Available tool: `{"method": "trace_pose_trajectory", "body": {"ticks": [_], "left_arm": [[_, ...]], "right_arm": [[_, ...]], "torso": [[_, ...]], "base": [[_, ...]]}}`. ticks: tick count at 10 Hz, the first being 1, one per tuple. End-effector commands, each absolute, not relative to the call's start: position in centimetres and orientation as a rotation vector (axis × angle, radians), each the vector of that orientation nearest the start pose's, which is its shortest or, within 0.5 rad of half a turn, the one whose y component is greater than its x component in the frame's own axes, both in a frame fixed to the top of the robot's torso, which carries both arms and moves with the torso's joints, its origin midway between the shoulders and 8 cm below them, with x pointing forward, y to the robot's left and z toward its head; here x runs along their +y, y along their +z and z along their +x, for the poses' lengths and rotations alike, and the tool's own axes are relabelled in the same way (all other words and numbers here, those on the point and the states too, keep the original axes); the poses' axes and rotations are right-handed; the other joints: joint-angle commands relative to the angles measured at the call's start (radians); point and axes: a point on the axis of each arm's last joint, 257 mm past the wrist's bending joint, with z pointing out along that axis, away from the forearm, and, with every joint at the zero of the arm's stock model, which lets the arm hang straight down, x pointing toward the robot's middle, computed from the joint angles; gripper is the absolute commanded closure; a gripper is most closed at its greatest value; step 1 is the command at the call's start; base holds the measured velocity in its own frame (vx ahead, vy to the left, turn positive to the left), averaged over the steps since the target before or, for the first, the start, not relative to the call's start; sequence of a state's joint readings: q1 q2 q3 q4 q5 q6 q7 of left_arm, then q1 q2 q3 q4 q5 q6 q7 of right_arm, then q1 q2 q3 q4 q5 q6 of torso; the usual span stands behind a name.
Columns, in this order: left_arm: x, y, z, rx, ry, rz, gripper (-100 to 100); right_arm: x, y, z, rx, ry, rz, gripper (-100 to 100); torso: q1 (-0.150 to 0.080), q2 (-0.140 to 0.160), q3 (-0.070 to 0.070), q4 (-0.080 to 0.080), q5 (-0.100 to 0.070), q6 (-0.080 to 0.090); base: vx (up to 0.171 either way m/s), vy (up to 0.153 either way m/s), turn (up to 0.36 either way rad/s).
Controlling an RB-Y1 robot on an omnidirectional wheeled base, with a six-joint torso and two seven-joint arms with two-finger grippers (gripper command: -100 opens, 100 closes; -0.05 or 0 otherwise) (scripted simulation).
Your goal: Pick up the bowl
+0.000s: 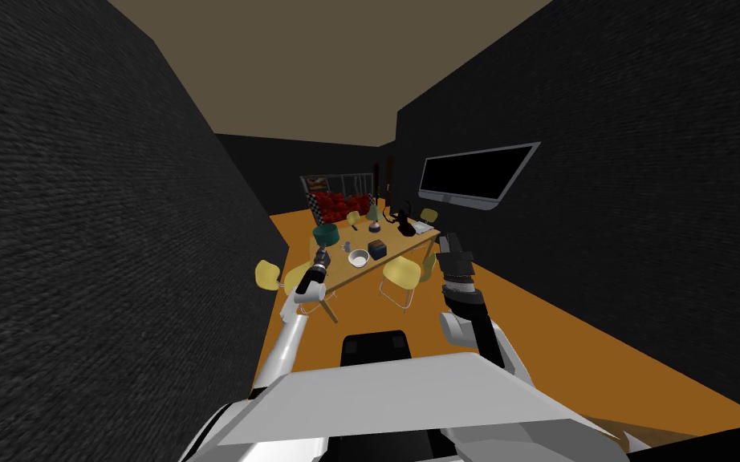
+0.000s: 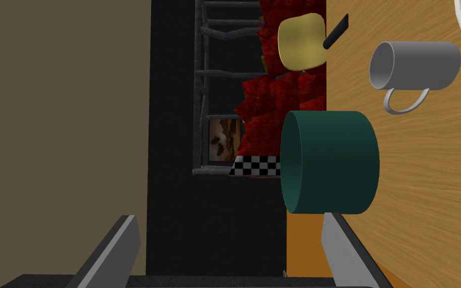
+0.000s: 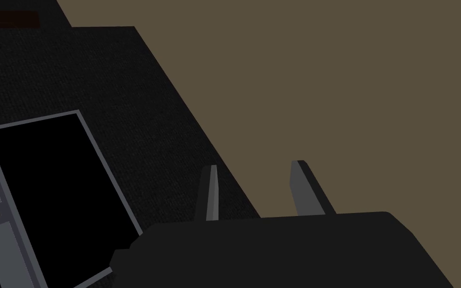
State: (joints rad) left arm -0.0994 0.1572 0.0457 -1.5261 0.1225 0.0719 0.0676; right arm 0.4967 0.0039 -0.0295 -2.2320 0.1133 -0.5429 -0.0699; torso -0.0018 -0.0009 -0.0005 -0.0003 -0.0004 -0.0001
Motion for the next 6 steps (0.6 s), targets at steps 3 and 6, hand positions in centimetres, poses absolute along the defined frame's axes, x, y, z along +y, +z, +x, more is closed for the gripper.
{"method": "trace_pose_trajectory", "body": {"ticks": [3, 6], "left_arm": [[27.6, -23.7, 59.2, 1.274, -1.155, -1.342, -100], [27.6, -26.8, 59.8, 1.335, -1.104, -1.412, -100]], "right_arm": [[-27.6, 1.1, 34.7, 0.663, 1.27, 0.614, 0], [-27.6, 1.1, 34.7, 0.663, 1.27, 0.614, 0]], "torso": [[0.0, 0.0, 0.0, 0.0, 0.0, 0.0], [0.0, 0.0, 0.0, 0.0, 0.0, 0.0]], "base": [[0.008, -0.024, 0.011], [0.012, -0.022, 0.008]]}}
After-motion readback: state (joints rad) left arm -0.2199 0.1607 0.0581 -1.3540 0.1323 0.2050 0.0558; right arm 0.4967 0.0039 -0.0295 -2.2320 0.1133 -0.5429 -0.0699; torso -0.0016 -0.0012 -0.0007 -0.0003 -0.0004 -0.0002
